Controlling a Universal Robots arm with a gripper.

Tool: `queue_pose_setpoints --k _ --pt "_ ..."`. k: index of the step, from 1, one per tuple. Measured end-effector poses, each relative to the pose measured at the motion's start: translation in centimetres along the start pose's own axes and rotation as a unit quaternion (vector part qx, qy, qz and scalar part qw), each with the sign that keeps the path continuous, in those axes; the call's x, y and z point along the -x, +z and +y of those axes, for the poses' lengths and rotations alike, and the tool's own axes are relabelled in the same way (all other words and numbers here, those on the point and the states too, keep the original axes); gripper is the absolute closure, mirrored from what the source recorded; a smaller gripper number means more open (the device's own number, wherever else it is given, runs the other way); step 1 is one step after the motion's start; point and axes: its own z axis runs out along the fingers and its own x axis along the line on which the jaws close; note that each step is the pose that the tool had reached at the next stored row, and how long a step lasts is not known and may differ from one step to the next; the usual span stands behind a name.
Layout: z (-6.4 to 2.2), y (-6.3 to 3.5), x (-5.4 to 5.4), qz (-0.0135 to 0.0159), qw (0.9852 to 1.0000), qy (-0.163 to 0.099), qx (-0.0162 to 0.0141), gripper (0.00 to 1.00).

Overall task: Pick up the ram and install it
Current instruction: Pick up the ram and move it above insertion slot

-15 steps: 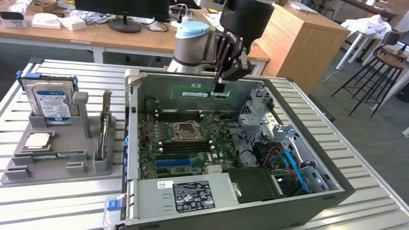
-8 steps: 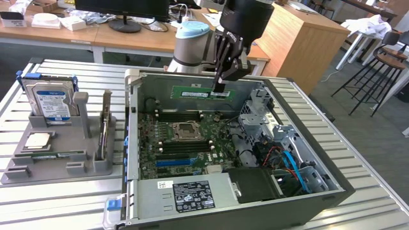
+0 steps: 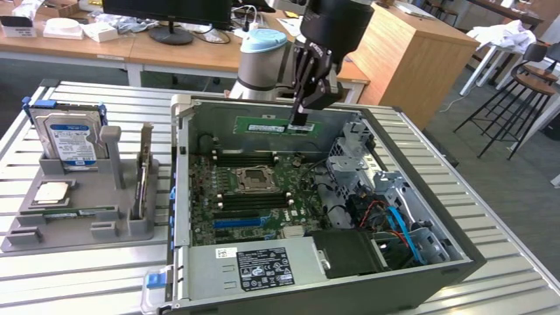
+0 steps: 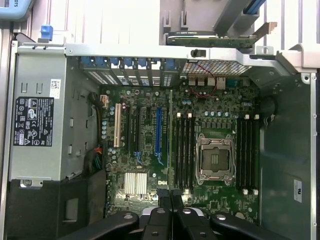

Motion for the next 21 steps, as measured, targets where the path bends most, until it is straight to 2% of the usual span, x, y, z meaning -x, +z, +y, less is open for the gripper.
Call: queue_pose_setpoints --k 12,21 --pt "0.1 0.16 2.0 0.0 1.0 0.0 0.0 0.89" --pt "0.23 0.22 2.8 0.0 1.0 0.0 0.0 0.89"
